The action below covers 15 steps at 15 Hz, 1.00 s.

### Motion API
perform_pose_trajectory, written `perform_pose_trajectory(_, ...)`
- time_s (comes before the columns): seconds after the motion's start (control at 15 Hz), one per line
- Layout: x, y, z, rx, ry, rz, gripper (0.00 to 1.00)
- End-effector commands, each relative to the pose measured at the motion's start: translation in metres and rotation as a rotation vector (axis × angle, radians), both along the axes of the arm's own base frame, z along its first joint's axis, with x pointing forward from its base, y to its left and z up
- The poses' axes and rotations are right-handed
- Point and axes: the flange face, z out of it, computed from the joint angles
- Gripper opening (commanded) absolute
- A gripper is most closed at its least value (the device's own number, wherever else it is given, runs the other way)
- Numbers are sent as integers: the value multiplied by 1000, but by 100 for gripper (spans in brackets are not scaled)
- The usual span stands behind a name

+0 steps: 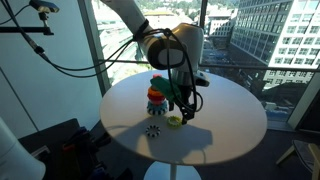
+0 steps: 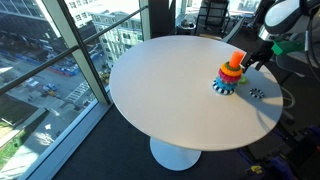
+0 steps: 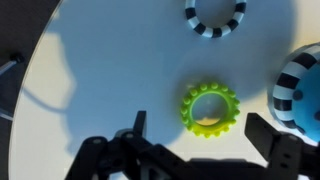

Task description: Put the yellow ring on the orange stand

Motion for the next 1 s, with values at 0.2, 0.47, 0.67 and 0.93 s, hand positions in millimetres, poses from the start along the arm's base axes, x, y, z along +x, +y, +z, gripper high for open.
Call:
perform_pose_trajectory(0.2, 4, 12, -20, -49, -23, -5, 100)
perform_pose_trajectory(0.47, 7, 20, -27, -66, -25, 6, 100)
perform_pose_trajectory(0.67, 8, 24, -28, -76, -25, 10, 100)
perform_pose_trajectory(0.93, 8, 27, -31, -81, -19, 14, 100)
